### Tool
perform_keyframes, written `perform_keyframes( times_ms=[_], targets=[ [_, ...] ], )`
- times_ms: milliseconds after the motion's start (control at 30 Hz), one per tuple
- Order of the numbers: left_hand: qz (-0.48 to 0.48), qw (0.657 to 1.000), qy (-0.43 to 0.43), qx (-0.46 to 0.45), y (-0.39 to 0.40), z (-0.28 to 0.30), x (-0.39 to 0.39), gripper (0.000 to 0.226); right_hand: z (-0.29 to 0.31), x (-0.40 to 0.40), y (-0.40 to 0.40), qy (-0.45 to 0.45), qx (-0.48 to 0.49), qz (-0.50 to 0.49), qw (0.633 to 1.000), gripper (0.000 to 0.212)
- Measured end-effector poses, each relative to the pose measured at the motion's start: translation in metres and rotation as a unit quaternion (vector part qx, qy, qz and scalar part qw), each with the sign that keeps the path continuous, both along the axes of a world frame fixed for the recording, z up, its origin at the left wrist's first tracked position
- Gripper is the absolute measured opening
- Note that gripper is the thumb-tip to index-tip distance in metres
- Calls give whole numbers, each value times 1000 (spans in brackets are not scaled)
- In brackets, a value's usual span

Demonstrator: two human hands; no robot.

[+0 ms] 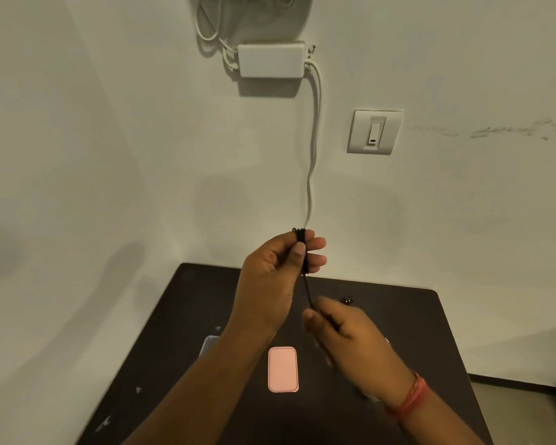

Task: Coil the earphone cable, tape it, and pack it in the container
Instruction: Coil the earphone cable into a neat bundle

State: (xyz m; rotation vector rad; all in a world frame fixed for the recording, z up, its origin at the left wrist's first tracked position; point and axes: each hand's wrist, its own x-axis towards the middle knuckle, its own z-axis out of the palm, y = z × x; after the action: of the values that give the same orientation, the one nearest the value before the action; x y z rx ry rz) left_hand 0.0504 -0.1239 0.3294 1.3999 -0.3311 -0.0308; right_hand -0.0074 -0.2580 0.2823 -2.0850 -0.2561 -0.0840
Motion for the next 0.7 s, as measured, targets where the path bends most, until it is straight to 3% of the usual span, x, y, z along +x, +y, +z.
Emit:
perform_keyframes(
  times_ms=[200,400,567,700],
  targets=[
    [16,995,11,102,3,-26,5,26,50,-10,-7,-68,-18,-17,997,12],
    [-51,992,29,112,-5,-37,-16,24,84,28,-37,-159,-28,-121,979,12],
    [-108,993,17,40,-7,-14,-30,26,60,63,-56,-99,-31,-131,986,15],
    [-91,994,14,-61,-8,9,-26,26,24,52,-44,-54,2,-81,995,25]
  ],
)
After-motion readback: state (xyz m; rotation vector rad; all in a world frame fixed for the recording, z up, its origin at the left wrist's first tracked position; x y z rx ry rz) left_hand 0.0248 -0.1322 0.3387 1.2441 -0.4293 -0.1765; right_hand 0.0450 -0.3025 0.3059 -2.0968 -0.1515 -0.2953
